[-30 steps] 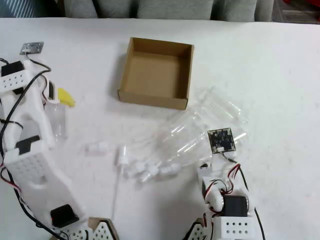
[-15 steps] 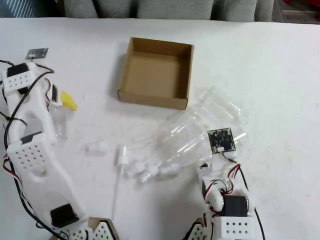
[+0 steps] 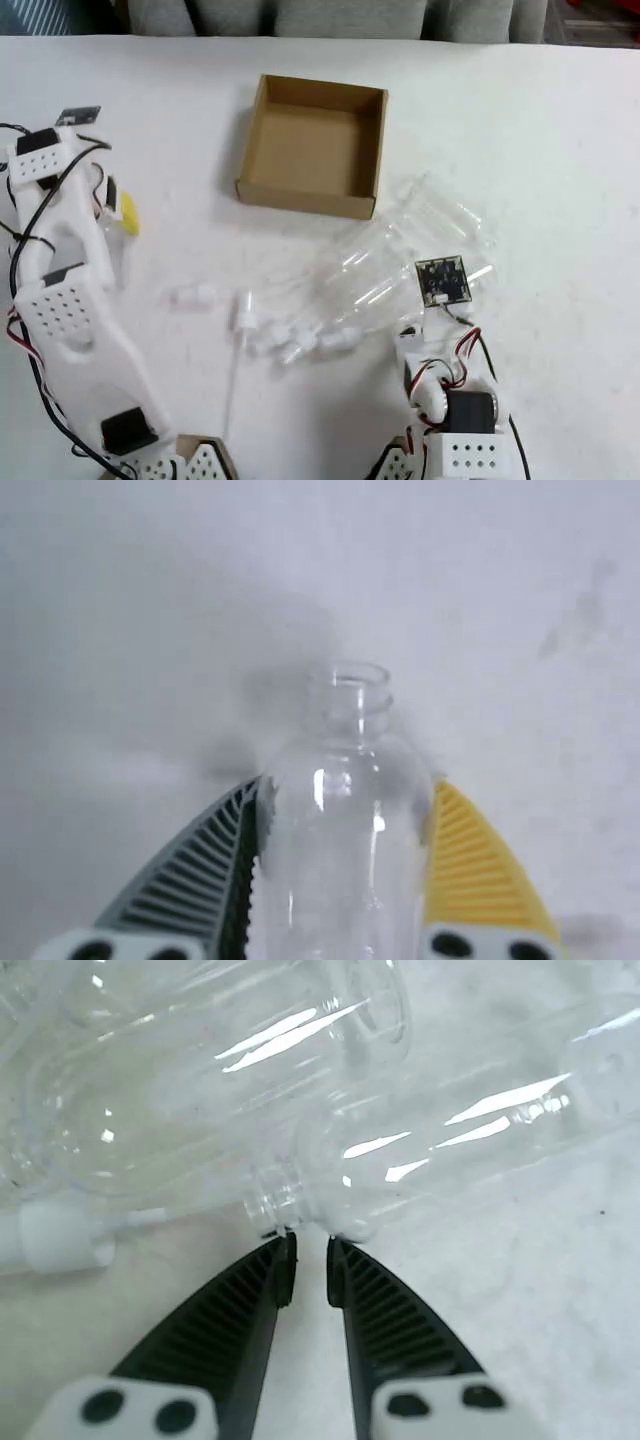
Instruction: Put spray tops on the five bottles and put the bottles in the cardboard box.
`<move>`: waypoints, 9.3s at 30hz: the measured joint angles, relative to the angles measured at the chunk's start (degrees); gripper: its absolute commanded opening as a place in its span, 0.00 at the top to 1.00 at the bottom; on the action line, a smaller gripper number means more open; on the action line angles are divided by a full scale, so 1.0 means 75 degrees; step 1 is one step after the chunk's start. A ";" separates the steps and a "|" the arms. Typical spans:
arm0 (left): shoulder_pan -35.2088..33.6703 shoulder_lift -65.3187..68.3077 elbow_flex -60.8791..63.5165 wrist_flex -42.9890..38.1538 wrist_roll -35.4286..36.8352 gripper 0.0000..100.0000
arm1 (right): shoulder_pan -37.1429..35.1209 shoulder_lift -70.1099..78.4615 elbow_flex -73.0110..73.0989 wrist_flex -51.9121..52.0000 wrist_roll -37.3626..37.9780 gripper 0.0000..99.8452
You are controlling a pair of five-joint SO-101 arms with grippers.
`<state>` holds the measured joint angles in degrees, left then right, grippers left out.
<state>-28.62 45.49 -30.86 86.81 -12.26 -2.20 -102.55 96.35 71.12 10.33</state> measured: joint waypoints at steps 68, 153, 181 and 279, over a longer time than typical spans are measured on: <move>0.1852 -0.9764 0.8779 -0.4607 0.3856 0.94 | -0.3763 0.0903 -0.1747 -0.3974 -0.0891 0.97; 0.0610 -0.7924 0.6295 -0.3399 0.4958 0.95 | -0.4337 1.2800 -1.0971 -0.2426 0.0316 0.98; 0.4618 -1.6316 1.2448 -0.5873 0.2743 0.94 | -0.4982 0.6869 -1.0971 -0.5908 -0.1184 0.98; 0.5509 -1.9927 1.4840 -0.6107 0.2075 0.94 | -0.5896 0.7596 -0.9588 -0.7689 -0.2016 0.98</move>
<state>12.70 -103.96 80.44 41.01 3.30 -46.42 -45.58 24.44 13.45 -4.79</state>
